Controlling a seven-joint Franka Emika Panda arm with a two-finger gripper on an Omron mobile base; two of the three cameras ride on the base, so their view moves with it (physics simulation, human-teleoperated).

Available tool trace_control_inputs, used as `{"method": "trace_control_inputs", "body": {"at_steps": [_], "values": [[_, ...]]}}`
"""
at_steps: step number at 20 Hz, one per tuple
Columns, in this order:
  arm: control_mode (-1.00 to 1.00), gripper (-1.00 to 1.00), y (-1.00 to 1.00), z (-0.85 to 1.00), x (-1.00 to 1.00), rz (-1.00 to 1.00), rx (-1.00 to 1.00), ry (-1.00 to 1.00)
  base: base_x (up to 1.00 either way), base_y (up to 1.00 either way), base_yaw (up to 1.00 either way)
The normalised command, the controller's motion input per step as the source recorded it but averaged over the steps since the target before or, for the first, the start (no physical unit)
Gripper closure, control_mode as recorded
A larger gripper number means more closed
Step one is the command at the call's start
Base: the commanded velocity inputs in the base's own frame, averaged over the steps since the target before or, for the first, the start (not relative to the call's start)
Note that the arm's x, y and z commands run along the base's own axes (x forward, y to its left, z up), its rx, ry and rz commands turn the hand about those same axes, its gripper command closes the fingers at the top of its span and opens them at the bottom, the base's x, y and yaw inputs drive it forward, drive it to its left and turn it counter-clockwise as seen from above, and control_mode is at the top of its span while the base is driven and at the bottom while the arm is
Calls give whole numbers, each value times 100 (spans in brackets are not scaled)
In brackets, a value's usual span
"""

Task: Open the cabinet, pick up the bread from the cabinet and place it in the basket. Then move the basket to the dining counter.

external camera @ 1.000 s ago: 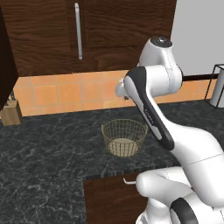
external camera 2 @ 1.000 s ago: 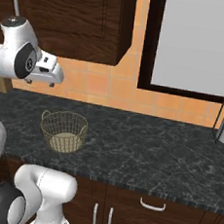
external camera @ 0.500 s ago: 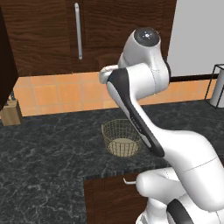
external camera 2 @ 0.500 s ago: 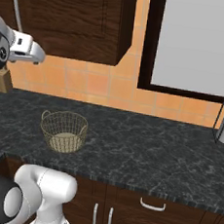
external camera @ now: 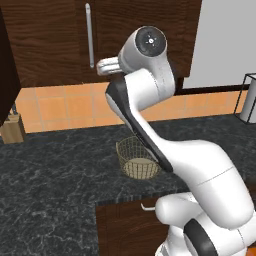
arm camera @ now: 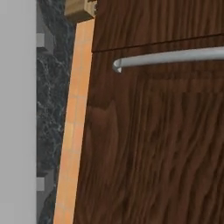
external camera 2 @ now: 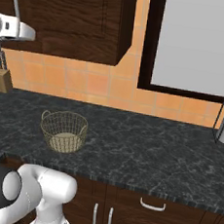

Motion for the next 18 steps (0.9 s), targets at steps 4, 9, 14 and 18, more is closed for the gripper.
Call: {"method": "trace_control_inputs", "body": {"at_steps": [4,9,14,18], "values": [[-100,-100,24,36,42,7,3,-6,0,0,0],[-100,-100,48,30,39,0,0,1,0,0,0],[-100,-100,36,5,45,0,0,0,0,0,0],[-100,-100,23,0,38,0,0,0,0,0,0]]}}
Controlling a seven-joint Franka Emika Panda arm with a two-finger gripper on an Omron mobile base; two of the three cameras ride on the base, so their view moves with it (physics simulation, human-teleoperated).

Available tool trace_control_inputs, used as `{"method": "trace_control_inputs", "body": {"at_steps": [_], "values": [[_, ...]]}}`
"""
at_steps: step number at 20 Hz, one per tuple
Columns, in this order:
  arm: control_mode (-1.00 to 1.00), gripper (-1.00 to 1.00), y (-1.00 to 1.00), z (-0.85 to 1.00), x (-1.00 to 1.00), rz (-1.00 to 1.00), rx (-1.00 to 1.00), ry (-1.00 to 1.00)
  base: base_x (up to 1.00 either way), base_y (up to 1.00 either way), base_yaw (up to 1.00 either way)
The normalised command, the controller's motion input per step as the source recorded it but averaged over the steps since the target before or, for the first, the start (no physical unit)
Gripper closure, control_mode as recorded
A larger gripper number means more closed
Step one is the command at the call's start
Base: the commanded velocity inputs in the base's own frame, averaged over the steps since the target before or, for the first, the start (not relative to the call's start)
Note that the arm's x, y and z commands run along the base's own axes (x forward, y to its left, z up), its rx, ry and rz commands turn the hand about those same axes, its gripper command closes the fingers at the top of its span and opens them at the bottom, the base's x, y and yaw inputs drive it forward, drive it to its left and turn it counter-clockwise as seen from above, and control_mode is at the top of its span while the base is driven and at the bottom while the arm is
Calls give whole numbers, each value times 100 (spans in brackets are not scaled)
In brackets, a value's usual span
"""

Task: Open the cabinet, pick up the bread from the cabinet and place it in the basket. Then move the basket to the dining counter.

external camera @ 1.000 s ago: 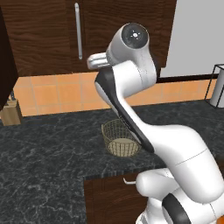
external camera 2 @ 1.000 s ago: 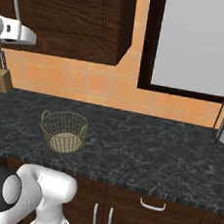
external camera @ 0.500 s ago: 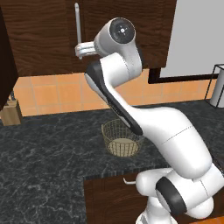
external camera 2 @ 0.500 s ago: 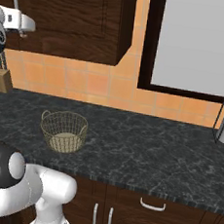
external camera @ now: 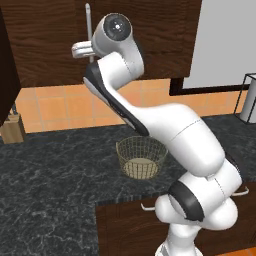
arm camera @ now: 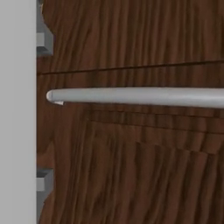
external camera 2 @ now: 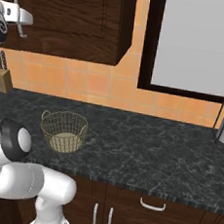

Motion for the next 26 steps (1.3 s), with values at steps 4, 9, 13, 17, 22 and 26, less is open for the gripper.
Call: {"method": "trace_control_inputs", "body": {"at_steps": [4,9,13,17,22,26], "values": [[-100,-100,5,0,33,-1,0,0,0,0,0],[-100,-100,12,-8,44,-5,0,0,0,0,0],[-100,-100,32,-4,39,-5,0,0,0,0,0],[-100,-100,16,0,38,-5,0,0,0,0,0],[-100,100,0,-25,51,-3,0,0,0,0,0],[-100,100,-48,-40,22,0,0,-4,0,0,0]]}}
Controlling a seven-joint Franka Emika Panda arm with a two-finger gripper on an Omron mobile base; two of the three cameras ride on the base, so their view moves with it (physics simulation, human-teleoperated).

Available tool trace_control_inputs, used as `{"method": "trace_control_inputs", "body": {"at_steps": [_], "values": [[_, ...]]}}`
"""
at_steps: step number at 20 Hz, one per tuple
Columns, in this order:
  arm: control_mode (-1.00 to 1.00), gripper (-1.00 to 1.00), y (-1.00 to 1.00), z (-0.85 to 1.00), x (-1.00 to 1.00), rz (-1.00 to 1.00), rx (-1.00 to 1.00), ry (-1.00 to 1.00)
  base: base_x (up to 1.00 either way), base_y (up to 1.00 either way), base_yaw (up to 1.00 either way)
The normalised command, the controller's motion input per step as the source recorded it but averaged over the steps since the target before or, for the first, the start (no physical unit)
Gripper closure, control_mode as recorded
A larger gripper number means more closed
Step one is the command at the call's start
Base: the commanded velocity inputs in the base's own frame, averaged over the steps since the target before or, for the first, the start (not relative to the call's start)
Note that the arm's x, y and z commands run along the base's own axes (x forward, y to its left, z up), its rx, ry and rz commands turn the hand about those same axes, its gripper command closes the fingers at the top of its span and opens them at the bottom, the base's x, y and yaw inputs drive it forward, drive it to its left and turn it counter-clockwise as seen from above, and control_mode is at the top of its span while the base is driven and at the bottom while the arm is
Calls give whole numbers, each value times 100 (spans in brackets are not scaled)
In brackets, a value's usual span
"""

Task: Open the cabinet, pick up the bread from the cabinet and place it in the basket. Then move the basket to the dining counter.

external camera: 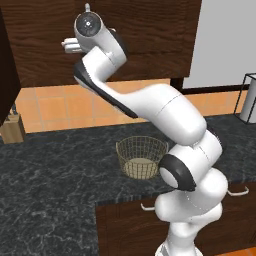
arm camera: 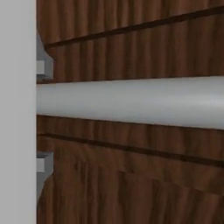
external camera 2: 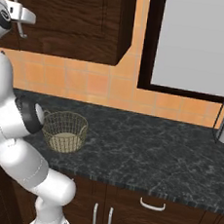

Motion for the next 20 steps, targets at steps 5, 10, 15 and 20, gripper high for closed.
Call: {"method": "trace_control_inputs", "body": {"at_steps": [5,10,15,20], "values": [[-100,100,-100,-43,0,0,1,-10,0,0,0],[-100,100,-100,-14,-58,0,5,-16,0,0,0],[-100,100,-100,0,-80,0,9,-4,0,0,0],[-100,100,-100,0,-79,0,7,0,0,0,0]]}}
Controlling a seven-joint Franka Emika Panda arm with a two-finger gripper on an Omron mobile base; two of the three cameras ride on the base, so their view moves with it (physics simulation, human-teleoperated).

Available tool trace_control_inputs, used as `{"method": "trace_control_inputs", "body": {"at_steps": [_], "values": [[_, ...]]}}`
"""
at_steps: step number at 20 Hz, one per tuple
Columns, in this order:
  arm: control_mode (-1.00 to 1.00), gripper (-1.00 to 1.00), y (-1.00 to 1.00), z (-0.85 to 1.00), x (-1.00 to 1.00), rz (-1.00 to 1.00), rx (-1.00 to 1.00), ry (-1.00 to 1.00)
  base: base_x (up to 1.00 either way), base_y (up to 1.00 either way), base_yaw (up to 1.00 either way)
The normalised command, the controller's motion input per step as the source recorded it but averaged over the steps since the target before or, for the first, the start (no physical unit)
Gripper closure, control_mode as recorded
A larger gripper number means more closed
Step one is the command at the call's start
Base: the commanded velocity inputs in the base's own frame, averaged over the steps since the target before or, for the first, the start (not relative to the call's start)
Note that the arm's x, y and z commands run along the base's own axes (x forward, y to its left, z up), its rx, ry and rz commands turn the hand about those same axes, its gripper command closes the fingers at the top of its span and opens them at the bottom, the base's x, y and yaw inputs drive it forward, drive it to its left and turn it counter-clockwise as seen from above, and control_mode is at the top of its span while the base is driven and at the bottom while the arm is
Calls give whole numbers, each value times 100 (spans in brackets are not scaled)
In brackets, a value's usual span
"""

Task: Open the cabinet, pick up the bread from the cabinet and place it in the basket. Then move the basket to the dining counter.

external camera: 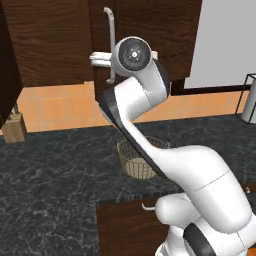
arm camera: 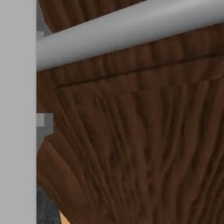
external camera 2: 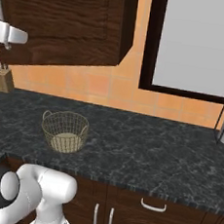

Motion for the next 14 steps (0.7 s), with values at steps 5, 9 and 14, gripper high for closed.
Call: {"method": "trace_control_inputs", "body": {"at_steps": [5,9,14], "values": [[-100,100,-100,0,-79,0,3,0,0,0,0],[-100,100,-100,0,-66,0,2,0,0,0,0],[-100,100,-100,-3,-59,1,3,-7,0,0,0]]}}
